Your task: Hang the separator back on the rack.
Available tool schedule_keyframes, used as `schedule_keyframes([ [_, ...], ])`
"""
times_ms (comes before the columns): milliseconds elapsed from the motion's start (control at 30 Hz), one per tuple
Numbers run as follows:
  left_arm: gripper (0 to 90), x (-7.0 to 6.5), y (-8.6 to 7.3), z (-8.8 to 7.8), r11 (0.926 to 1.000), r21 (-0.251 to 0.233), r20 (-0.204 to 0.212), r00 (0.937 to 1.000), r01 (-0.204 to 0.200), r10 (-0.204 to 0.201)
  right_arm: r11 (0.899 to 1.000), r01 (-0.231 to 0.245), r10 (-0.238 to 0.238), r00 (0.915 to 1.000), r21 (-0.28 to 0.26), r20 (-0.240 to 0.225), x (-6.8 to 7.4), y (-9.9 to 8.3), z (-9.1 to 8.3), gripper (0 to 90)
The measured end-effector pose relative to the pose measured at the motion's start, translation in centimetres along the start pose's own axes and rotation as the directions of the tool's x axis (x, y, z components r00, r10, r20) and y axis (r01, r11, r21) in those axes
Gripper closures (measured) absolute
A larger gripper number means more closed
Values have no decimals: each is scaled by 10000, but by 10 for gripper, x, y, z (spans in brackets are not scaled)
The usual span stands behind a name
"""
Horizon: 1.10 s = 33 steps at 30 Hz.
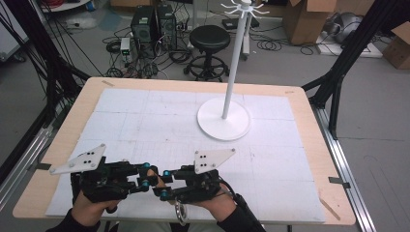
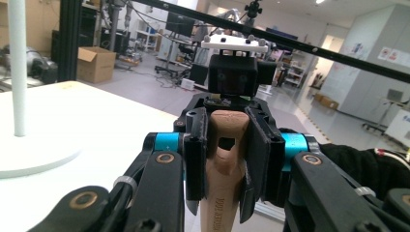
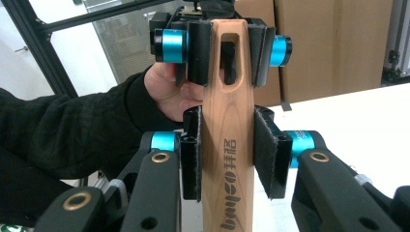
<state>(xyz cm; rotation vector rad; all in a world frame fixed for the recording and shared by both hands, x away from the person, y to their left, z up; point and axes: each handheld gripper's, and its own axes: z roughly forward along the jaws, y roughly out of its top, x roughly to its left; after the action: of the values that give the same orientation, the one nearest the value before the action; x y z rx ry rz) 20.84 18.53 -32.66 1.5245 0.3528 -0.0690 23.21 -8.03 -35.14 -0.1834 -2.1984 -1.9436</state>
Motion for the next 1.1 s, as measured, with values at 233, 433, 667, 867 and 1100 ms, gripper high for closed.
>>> schedule_keyframes([
  [233,711,-5,5,0,9990,418,-360,9992,-176,191,9999,-80,79,10000,68,57,0,1,2,612],
  [433,712,-8,13,-8,9981,518,-968,9946,-329,378,9995,-247,241,9991,171,357,0,-1,2,474],
  [667,712,-18,25,-15,9944,493,-2489,9631,-932,1026,9999,74,-93,9886,131,1500,2,1,2,295],
  [867,712,-25,36,-5,9890,646,-3652,9192,-1327,1472,9972,598,-698,9602,450,2704,7,3,7,239],
  [1100,711,-28,46,14,9906,451,-4344,8904,-1290,1358,9947,855,-1002,9288,569,3566,15,6,11,297],
])
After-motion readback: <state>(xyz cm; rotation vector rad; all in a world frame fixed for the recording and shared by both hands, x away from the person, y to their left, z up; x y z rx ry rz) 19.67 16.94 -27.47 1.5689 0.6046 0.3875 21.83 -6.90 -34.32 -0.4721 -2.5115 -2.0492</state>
